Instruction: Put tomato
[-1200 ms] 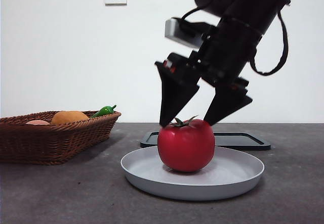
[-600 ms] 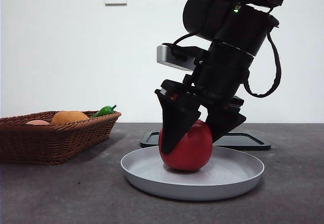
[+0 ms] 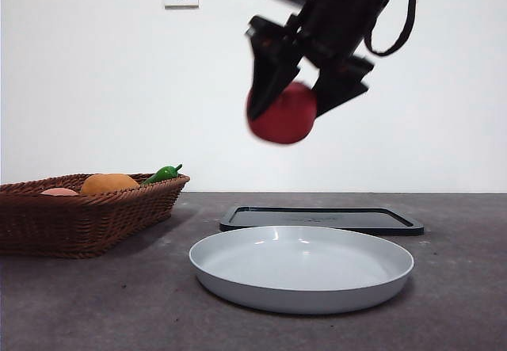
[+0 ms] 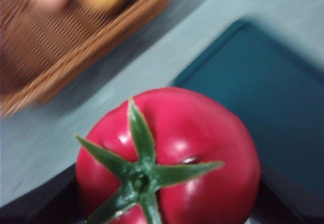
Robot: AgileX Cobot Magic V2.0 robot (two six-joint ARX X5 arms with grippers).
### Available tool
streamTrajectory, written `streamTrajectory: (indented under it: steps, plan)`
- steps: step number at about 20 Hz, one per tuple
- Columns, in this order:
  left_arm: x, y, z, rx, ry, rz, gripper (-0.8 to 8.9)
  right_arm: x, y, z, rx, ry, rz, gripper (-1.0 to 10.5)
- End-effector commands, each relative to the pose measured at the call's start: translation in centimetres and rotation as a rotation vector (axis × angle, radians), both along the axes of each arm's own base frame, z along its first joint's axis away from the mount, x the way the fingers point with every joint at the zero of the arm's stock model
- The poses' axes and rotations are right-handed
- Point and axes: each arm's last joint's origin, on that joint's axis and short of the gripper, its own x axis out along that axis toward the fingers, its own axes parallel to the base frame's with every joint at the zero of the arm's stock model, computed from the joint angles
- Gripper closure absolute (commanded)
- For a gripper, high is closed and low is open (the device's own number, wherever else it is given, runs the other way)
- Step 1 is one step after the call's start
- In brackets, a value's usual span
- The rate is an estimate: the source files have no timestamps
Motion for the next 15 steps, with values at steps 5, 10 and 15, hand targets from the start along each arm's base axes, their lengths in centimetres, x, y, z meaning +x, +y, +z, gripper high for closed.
streamTrajectory:
  steps: [5, 10, 15]
  plan:
    - [0.1, -0.1, 0.2, 0.0, -0.021, -0.018, 2.54, 6.9, -1.8, -1.5, -0.008, 0.004, -0.121, 7.5]
    - [0.1, -0.1, 0.2, 0.0, -0.02, -0.018, 2.54, 11.8, -2.0, -6.2, -0.04, 0.072, -0.165, 7.5]
    - [0.1, -0.1, 0.2, 0.001, -0.018, -0.018, 2.54, 13.9, -2.0, -9.2, -0.045, 0.108, -0.172, 7.5]
